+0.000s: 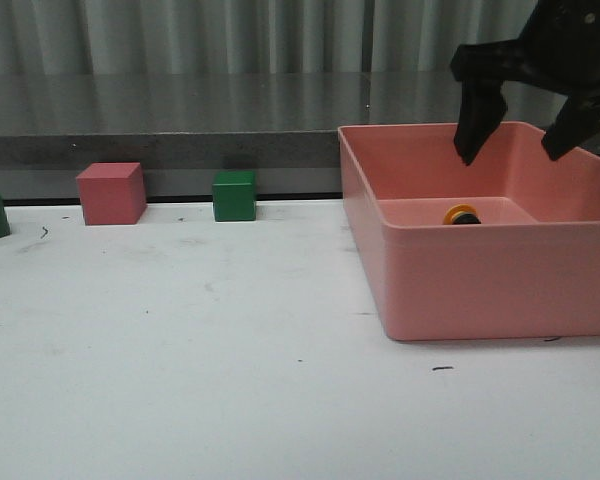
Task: Place and stand button with both arms
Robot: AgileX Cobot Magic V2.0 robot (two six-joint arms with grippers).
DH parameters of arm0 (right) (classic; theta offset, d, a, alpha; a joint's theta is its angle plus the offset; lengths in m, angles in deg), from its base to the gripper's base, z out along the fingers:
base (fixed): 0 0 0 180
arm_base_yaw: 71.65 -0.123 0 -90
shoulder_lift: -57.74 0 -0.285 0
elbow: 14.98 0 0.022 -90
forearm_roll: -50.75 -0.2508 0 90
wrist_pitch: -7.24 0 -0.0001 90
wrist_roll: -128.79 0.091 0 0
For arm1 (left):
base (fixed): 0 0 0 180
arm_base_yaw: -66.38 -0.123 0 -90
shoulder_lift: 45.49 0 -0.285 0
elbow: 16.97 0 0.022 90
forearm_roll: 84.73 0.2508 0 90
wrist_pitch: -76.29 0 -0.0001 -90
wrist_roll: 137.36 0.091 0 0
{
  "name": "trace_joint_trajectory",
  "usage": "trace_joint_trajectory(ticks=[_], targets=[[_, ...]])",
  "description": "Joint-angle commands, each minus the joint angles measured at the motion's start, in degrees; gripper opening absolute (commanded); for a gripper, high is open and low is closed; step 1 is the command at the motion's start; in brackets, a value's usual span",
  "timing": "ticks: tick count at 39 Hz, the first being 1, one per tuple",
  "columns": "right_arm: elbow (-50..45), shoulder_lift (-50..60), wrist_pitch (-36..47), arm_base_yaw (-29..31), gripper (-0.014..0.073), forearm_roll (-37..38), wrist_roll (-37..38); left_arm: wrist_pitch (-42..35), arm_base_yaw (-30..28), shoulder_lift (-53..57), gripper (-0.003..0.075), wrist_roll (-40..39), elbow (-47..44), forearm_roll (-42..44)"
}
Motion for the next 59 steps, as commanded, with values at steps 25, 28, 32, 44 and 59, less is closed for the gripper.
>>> trace_joint_trajectory(ticks=[25,28,32,44,59], targets=[[21.69,-19.83,-9.40,0.12,0.0554,4.26,9.64,-4.43,-0.02,-0.73,0.0545,-0.69,2.08,0.00],[21.69,-20.17,-10.25,0.12,0.0523,4.26,9.64,-4.43,-0.02,-0.73,0.0545,-0.69,2.08,0.00],[21.69,-20.21,-11.23,0.12,0.0441,4.32,9.64,-4.43,-0.02,-0.73,0.0545,-0.69,2.08,0.00],[26.02,-19.56,-16.31,-0.07,0.0291,4.32,9.47,-4.43,-0.02,-0.73,0.0545,-0.69,2.08,0.00],[27.05,-9.05,-19.00,-4.44,0.0291,4.38,8.99,-4.43,-0.02,-0.73,0.0545,-0.69,2.08,0.00]])
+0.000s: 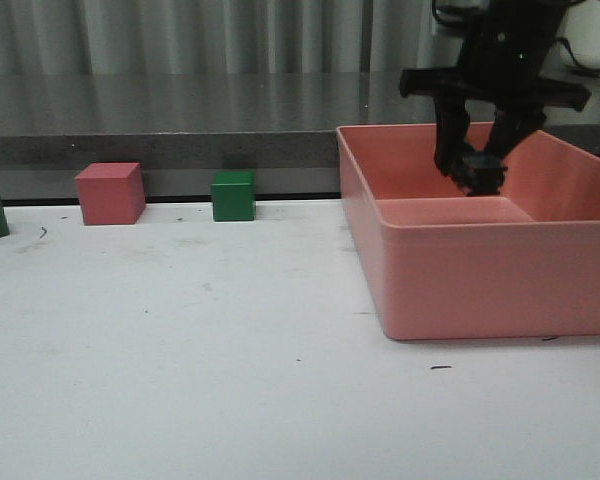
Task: Place and stand button with both arms
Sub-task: 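Lower the right gripper into the pink bin and grasp the yellow button, then lift the button out of the bin and lower it onto the table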
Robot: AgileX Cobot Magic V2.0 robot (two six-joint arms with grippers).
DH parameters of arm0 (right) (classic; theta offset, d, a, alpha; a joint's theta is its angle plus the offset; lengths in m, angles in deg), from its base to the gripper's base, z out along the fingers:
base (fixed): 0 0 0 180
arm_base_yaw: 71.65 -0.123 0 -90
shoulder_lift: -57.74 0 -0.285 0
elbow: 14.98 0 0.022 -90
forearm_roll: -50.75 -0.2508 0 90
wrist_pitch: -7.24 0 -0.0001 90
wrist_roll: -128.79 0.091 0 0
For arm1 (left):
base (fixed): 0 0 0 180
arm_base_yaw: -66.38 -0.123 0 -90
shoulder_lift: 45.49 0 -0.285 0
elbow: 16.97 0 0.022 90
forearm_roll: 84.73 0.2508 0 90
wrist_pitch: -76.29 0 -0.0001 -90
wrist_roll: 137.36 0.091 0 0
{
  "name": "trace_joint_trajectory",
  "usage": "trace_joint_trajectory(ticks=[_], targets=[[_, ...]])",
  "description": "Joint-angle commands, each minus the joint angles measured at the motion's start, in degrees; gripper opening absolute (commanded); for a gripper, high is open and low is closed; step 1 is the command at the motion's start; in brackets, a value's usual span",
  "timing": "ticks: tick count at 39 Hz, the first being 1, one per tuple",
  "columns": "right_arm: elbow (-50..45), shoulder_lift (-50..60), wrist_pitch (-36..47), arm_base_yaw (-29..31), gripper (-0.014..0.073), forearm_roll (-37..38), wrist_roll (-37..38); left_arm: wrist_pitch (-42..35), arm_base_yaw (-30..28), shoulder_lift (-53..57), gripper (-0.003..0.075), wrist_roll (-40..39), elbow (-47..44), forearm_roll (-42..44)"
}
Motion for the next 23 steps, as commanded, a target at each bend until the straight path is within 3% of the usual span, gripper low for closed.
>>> trace_joint_trajectory(ticks=[1,11,23], targets=[[2.03,7.18,-0.16,-1.68,0.0291,0.00,-0.81,-4.50,-0.02,-0.73,0.0545,-0.69,2.08,0.00],[2.31,12.45,-1.63,-9.59,0.0291,-1.64,-0.81,-4.50,-0.02,-0.73,0.0545,-0.69,2.08,0.00],[2.38,9.23,2.96,-22.72,0.0291,-6.19,-0.81,-4.50,-0.02,-0.73,0.0545,-0.69,2.08,0.00]])
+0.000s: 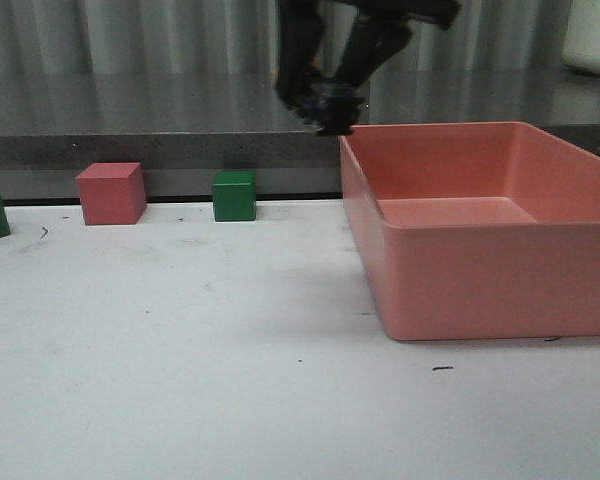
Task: Place and stand button with both arms
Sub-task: 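Lift the button out of the bin and lower it onto the table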
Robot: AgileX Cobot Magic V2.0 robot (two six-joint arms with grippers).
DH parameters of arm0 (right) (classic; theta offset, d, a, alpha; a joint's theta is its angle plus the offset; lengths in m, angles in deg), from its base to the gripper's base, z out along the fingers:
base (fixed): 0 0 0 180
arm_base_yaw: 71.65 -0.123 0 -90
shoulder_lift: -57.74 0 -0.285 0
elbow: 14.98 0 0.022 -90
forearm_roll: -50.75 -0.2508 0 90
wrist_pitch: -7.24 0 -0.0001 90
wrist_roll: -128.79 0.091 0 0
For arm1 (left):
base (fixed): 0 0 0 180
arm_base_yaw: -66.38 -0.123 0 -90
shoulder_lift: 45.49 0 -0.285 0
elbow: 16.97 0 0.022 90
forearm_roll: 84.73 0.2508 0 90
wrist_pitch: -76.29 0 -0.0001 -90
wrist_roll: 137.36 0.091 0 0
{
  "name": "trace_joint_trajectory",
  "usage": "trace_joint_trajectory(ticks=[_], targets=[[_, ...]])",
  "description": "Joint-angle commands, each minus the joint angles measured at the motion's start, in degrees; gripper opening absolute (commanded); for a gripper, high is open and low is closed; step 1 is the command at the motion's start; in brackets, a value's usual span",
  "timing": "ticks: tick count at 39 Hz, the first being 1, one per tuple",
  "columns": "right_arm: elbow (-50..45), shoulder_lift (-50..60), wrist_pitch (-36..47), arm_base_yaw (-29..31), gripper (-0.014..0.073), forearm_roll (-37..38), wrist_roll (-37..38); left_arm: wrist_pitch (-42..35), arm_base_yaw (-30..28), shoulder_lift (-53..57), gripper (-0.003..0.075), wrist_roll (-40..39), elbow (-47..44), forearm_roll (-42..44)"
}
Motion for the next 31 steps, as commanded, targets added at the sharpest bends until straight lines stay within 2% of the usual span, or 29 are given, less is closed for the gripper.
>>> trace_joint_trajectory(ticks=[1,6,12,17,25,31], targets=[[1.88,0.88,5.18,-3.54,0.0291,-2.37,-0.63,-4.50,-0.02,-0.73,0.0545,-0.69,2.08,0.00],[4.39,-3.90,5.24,-7.77,0.0291,-5.90,-0.63,-4.50,-0.02,-0.73,0.0545,-0.69,2.08,0.00],[11.76,-11.44,4.17,-10.91,0.0290,-9.14,-0.46,-4.50,-0.02,-0.73,0.0545,-0.69,2.08,0.00],[16.85,-16.62,2.35,-11.35,0.0290,-8.90,4.94,-4.50,-0.02,-0.73,0.0545,-0.69,2.08,0.00],[18.08,-19.94,2.63,-11.17,0.0290,1.42,20.76,-4.50,-0.02,-0.73,0.0545,-0.69,2.08,0.00],[18.08,-21.33,3.23,-11.17,0.0290,5.14,25.95,-4.50,-0.02,-0.73,0.0545,-0.69,2.08,0.00]])
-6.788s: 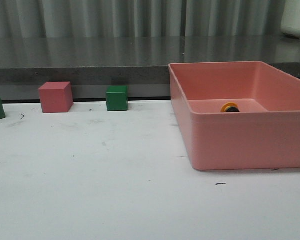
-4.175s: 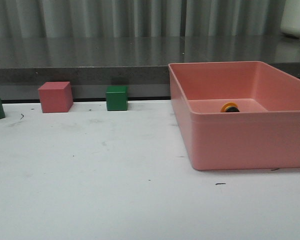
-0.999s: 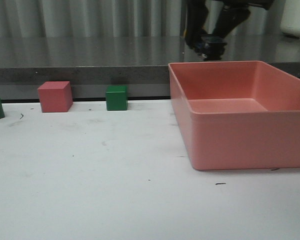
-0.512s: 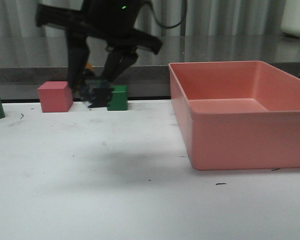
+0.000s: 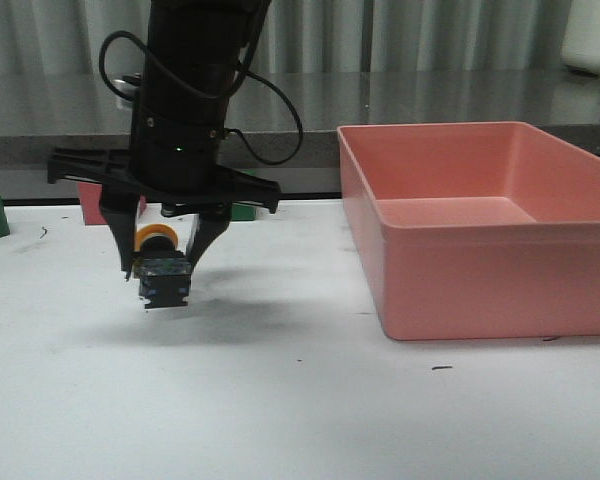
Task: Place and stand button with both arms
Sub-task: 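Lift the button out of the bin and lower it onto the table, then open the right gripper and raise it away from the button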
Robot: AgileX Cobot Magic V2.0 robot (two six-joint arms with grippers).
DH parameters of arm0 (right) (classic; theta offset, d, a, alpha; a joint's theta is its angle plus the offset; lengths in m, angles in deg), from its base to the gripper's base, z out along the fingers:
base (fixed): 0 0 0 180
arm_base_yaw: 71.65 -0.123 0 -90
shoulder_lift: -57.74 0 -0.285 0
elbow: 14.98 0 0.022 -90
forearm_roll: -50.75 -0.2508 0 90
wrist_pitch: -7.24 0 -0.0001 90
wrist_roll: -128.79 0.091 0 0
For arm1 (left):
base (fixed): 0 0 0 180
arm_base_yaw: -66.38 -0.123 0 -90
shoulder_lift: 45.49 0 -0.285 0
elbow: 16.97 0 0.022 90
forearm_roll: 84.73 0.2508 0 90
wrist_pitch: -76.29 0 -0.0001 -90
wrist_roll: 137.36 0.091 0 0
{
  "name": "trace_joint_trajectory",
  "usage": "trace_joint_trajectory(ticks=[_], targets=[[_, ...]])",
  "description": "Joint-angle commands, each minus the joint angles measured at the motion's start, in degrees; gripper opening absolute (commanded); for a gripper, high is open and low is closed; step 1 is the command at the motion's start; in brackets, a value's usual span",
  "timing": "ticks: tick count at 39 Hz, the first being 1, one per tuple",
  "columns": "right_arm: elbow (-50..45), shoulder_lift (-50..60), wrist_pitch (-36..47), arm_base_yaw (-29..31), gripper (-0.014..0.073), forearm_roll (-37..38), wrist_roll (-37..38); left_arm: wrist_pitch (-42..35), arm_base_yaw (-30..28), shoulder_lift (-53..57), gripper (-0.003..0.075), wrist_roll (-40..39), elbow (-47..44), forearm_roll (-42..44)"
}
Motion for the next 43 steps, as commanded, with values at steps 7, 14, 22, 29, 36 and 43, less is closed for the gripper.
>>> trace_joint_trajectory(ticks=[7,14,22,29,36,43], targets=[[2.15,2.11,3.78,0.21,0.0290,1.75,4.00,-4.50,-0.02,-0.73,0.0545,-0.69,2.08,0.00],[2.15,0.49,2.30,0.09,0.0290,1.75,4.00,-4.50,-0.02,-0.73,0.0545,-0.69,2.08,0.00],[2.32,0.56,2.10,0.02,0.0385,1.75,3.95,-4.50,-0.02,-0.73,0.0545,-0.69,2.08,0.00],[3.71,1.90,0.79,-0.20,0.0510,1.75,2.57,-4.50,-0.02,-0.73,0.0545,-0.69,2.08,0.00],[4.14,5.41,-1.24,-0.56,0.0496,1.75,-2.29,-4.50,-0.02,-0.73,0.0545,-0.69,2.08,0.00],[4.14,7.92,-3.64,-0.56,0.0215,1.92,-4.54,-4.50,-0.02,-0.73,0.0545,-0.69,2.08,0.00]])
